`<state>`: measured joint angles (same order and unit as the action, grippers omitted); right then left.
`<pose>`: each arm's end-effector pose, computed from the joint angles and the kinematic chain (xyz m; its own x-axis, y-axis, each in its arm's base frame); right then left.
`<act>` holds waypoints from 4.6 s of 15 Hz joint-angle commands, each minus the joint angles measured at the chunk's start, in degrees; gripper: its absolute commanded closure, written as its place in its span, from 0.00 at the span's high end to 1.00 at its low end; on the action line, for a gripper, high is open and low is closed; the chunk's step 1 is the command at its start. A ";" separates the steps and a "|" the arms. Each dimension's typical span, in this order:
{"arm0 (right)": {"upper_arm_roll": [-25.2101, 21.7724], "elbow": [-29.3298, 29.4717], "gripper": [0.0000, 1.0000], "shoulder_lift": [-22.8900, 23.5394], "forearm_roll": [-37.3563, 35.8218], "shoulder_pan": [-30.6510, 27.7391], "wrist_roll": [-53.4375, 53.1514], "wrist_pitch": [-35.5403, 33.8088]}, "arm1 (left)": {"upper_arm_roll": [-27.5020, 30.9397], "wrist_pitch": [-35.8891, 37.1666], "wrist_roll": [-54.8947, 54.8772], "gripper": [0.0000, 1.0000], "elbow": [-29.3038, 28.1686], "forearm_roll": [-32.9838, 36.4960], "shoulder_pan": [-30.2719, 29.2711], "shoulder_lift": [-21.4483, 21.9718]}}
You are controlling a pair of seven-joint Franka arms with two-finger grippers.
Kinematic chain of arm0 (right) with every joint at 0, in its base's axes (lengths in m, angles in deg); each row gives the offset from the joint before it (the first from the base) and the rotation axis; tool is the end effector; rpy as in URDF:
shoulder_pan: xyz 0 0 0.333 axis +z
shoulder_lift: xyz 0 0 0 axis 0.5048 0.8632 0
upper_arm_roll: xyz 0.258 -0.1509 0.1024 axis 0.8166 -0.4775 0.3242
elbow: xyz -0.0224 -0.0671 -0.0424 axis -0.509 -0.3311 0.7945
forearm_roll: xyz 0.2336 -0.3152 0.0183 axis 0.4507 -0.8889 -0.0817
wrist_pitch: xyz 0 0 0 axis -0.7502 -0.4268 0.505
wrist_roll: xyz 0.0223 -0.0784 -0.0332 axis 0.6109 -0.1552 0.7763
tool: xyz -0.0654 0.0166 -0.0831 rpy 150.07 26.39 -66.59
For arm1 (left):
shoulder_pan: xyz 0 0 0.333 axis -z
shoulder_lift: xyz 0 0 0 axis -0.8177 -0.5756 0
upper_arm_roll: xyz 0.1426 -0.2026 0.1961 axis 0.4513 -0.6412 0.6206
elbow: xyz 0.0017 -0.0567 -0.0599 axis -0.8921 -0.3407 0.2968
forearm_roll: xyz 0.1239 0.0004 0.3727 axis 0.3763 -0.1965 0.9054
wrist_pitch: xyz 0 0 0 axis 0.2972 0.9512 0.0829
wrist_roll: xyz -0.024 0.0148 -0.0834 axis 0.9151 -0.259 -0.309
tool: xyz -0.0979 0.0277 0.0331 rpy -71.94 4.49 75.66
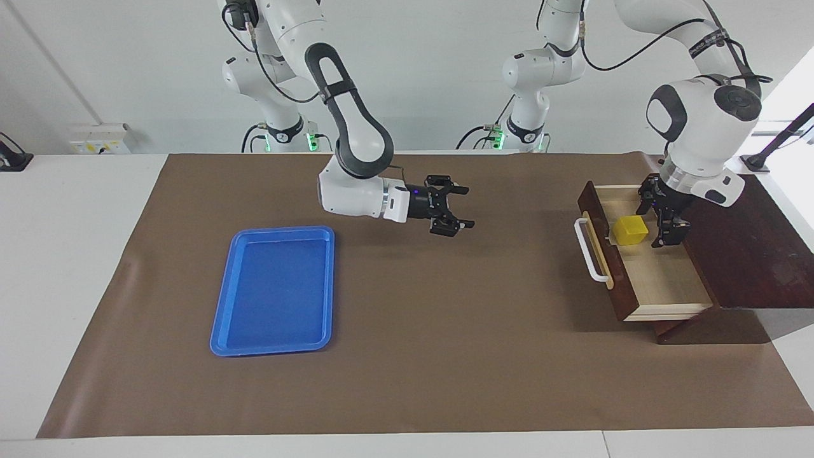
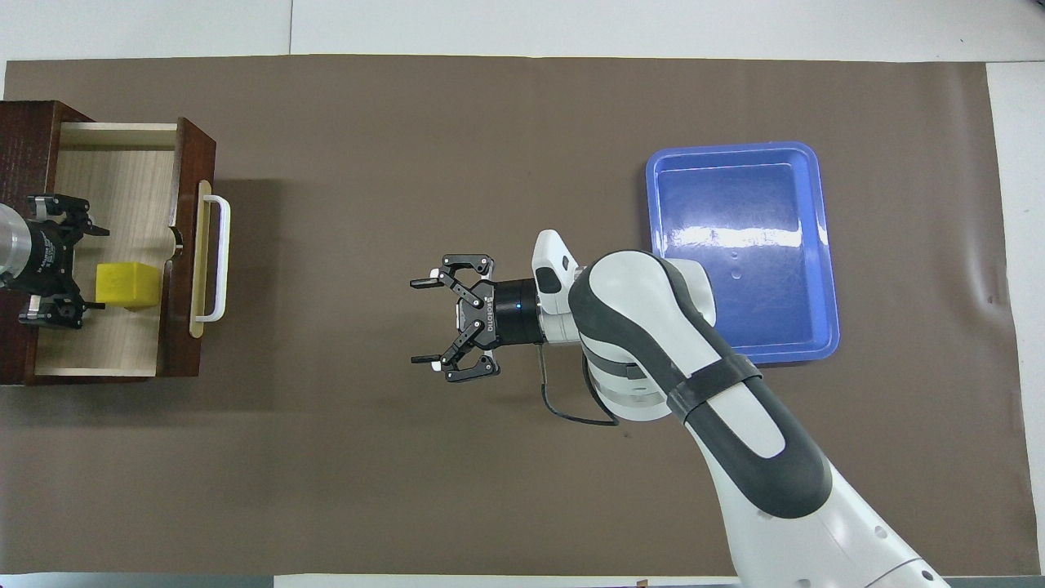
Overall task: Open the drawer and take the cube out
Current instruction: 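Grasp the yellow cube in the drawer with the left gripper, then lift the cube toward the right gripper and close the right gripper on it, then release the cube from the left gripper and withdraw it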
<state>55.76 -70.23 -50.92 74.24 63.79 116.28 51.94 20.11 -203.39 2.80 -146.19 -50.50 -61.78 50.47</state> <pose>0.5138 0.3767 0.3341 0.0488 0.2729 0.9608 0.9970 0.0441 -0.0632 0.5618 0.0516 0.4491 0.0769 0.9933 0.0860 0.9954 -0.0815 0.0510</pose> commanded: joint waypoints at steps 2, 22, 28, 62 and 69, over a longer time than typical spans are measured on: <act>0.31 2.92 1.00 1.64 -4.80 -1.22 0.53 -0.18 | 0.37 -3.64 1.38 1.00 -4.72 -0.55 0.41 2.49; 1.71 3.71 1.00 1.90 -3.84 -0.60 4.40 0.36 | -0.24 22.41 23.77 0.00 17.38 -0.64 17.53 -0.17; 2.59 8.10 1.00 6.21 1.87 -0.69 9.50 -1.15 | -0.42 14.12 27.83 0.00 3.63 -0.99 22.38 6.35; 8.04 16.37 0.53 10.16 4.77 -0.96 0.01 7.12 | -0.42 7.44 36.45 0.00 0.20 -2.49 28.54 6.00; 7.96 16.37 0.00 10.16 3.90 -1.39 0.18 7.12 | -0.42 7.35 36.19 0.00 0.29 -2.49 28.54 6.00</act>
<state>63.33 -55.21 -41.66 79.44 63.22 117.45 58.80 19.07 -195.38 38.85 -144.68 -52.45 -34.23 55.43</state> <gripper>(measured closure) 0.445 0.445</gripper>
